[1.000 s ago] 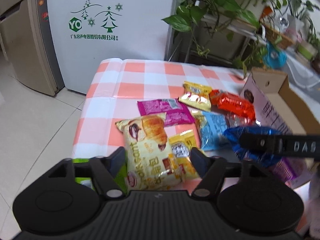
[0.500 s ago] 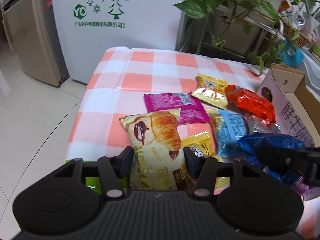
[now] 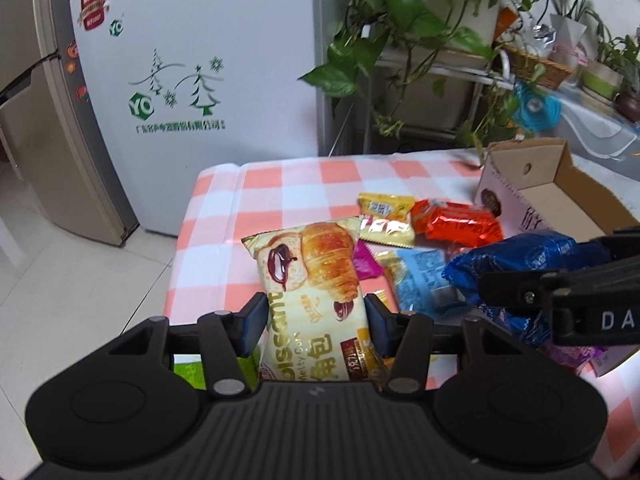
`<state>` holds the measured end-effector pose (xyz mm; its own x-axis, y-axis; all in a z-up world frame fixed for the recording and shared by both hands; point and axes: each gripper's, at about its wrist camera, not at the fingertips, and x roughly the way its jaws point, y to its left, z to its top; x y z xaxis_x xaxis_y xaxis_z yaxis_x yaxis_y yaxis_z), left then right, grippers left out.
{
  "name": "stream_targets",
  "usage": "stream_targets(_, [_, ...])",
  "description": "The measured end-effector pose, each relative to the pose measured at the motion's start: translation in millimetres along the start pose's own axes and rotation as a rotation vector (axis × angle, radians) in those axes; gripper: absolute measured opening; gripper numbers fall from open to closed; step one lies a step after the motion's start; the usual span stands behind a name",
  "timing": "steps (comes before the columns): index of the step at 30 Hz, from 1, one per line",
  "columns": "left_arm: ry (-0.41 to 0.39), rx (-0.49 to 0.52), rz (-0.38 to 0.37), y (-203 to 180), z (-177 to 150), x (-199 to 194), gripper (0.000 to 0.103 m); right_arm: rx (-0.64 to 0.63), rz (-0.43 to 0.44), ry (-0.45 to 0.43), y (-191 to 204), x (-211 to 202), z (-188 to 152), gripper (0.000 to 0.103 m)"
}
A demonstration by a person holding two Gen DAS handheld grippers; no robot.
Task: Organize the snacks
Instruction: 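Carry both bags to the cardboard box and release them inside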
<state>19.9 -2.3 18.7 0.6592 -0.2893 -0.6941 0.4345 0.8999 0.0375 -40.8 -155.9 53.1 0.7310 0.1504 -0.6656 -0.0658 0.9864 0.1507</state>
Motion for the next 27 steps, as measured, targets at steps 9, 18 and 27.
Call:
stream_targets(9, [-0.042, 0.011, -0.015, -6, 4, -12, 0.051, -0.146, 0.039, -0.003, 0, -11, 6, 0.072])
stream_targets(18, [-0.070, 0.006, -0.018, -12, 6, -21, 0.051, -0.184, 0.053, -0.046, -18, -20, 15, 0.072])
stream_targets(27, [-0.079, 0.005, -0.028, -23, 1, -23, 0.051, -0.161, 0.059, -0.097, -31, -38, 18, 0.072])
